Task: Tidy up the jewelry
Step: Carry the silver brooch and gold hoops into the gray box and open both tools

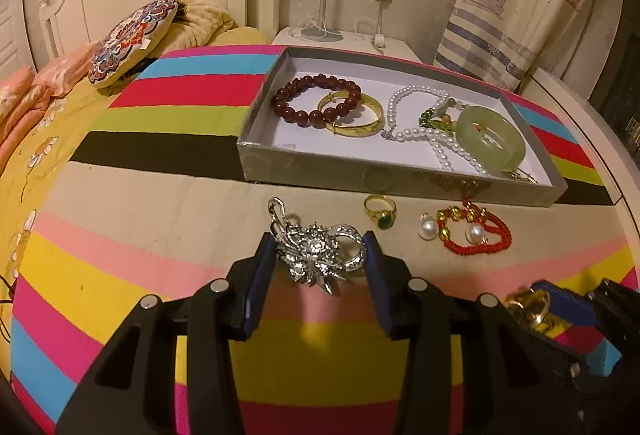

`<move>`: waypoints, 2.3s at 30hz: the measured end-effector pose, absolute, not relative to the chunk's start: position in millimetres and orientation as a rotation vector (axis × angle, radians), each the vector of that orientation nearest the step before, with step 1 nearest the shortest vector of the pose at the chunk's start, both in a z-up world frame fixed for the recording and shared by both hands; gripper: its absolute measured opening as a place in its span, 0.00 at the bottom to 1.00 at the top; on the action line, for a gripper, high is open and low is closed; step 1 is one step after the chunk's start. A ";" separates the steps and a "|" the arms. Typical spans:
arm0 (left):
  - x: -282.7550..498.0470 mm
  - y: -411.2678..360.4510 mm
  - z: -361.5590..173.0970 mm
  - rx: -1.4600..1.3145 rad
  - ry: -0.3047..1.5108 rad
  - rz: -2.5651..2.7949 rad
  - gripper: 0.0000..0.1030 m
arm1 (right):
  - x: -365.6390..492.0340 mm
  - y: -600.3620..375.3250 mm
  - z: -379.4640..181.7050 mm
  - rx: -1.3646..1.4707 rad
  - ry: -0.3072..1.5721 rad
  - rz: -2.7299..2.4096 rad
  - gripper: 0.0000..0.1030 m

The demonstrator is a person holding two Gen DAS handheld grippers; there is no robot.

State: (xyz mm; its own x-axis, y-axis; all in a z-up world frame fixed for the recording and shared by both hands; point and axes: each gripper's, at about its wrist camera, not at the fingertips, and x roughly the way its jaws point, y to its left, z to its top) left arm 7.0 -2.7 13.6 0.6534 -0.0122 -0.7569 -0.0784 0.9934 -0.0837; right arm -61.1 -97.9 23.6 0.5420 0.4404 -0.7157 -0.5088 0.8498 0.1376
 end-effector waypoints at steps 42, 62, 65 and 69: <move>-54.7 1.9 55.8 -0.016 0.735 -0.050 0.42 | -52.2 -110.8 59.0 -0.053 0.746 0.542 0.36; 57.2 -11.3 72.0 -0.041 0.752 -0.100 0.42 | 64.6 -71.3 76.7 -0.104 0.738 0.499 0.36; 72.0 -9.5 66.4 -0.054 0.773 -0.091 0.42 | 89.4 -63.2 75.3 -0.092 0.758 0.483 0.36; 88.8 -8.2 56.6 -0.059 0.802 -0.070 0.42 | 109.3 -49.6 70.8 -0.107 0.786 0.472 0.36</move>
State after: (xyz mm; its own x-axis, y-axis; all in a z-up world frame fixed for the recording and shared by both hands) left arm 88.8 -8.2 56.6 0.6929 -0.0849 -0.7160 0.0399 0.9960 -0.0796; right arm 109.3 -49.6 70.8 0.6088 0.3688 -0.7024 -0.4471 0.8909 0.0802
